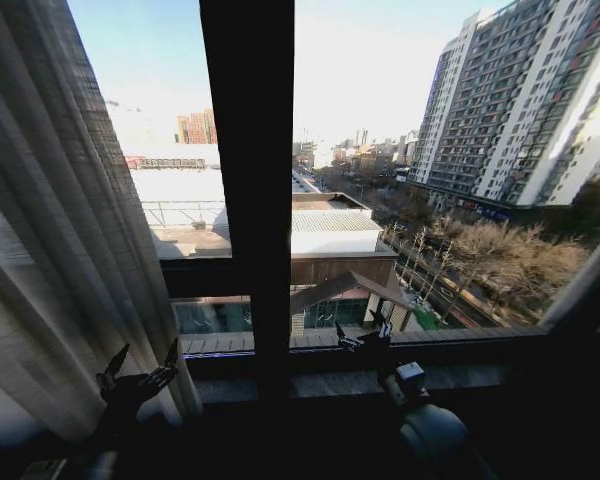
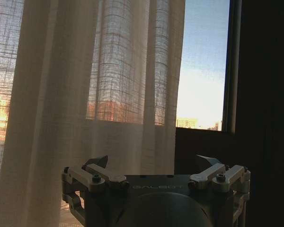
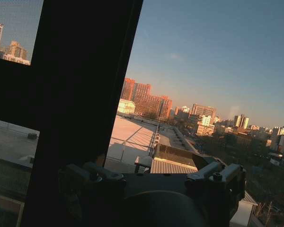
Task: Open the curtains by pulling them apart, changing their state from closed to fully open.
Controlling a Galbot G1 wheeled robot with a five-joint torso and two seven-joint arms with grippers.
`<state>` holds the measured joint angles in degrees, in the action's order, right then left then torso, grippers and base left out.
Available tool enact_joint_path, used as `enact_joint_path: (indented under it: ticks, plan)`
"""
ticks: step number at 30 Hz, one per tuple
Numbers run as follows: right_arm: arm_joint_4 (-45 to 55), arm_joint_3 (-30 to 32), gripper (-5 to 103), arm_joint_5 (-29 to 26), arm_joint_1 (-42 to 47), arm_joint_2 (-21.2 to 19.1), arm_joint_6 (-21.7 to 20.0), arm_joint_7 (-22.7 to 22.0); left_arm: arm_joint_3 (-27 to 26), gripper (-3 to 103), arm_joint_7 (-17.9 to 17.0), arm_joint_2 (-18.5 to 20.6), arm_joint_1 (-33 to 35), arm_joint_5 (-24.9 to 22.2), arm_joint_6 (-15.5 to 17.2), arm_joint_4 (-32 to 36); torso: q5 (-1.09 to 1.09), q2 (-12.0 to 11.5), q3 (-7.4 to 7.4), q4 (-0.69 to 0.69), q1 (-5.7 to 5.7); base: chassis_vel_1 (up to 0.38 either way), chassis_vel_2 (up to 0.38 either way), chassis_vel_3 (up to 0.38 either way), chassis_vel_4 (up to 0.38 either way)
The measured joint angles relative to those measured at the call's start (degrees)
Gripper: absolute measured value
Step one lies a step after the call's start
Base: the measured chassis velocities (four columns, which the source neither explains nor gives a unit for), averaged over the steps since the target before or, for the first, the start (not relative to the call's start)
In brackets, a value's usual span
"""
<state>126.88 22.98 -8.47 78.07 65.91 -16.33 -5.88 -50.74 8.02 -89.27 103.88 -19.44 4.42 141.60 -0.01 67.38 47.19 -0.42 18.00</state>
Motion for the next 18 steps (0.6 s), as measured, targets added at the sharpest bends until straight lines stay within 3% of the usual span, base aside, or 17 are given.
enact_joint_path:
  ticks: [8,11,18]
  plan:
    - [-0.7,0.1,100,-0.1,-0.5,-0.2,-0.1,-0.4,0.6,100,-1.7,0.5,-2.2,2.0,0.9,-1.3,0.0,0.0,0.0,-0.02,0.0,0.075,0.083,-0.07,-0.113]
    - [-1.0,0.0,100,-0.1,-0.7,-0.2,-0.1,-0.5,1.0,100,-3.8,2.3,-5.1,1.7,3.6,-2.1,0.08,0.0,0.0,-0.03,-0.03,-0.011,-0.039,0.008,0.051]
    - [-1.8,-1.3,100,-0.1,-1.2,-0.3,0.3,-0.5,2.3,100,-8.1,8.7,-13.0,-0.1,9.3,-5.1,0.02,0.0,0.0,-0.01,-0.03,-0.016,-0.032,0.022,0.026]
